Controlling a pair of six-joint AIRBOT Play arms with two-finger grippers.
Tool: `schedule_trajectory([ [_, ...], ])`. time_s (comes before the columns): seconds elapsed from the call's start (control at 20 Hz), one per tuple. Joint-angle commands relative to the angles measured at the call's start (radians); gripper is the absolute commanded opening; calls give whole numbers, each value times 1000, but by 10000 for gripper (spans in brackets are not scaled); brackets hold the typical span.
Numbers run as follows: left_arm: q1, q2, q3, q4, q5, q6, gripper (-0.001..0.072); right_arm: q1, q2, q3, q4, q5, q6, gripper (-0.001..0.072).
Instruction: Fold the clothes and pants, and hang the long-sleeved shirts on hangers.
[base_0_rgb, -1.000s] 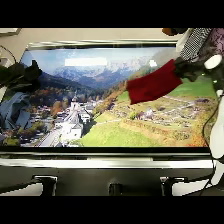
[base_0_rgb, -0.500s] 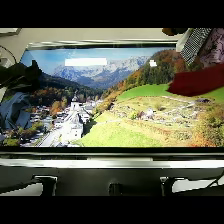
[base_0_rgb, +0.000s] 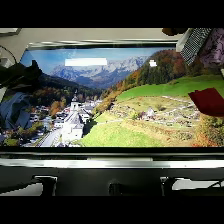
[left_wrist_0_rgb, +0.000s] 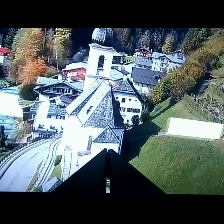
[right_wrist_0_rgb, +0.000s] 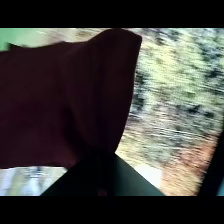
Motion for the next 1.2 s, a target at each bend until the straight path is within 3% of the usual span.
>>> schedule_trajectory([
  [0.0, 0, 0, 0, 0, 0, 0, 22, -6, 42, -132, -158, 90, -32, 26],
  [0.45, 0, 0, 0, 0, -21, 0, 22, -6, 151, -495, -322, 33, -42, 28],
  [1.15, -10, 0, 0, 0, -25, 1, 22, -6, 159, -717, -498, -2, -43, 28],
])
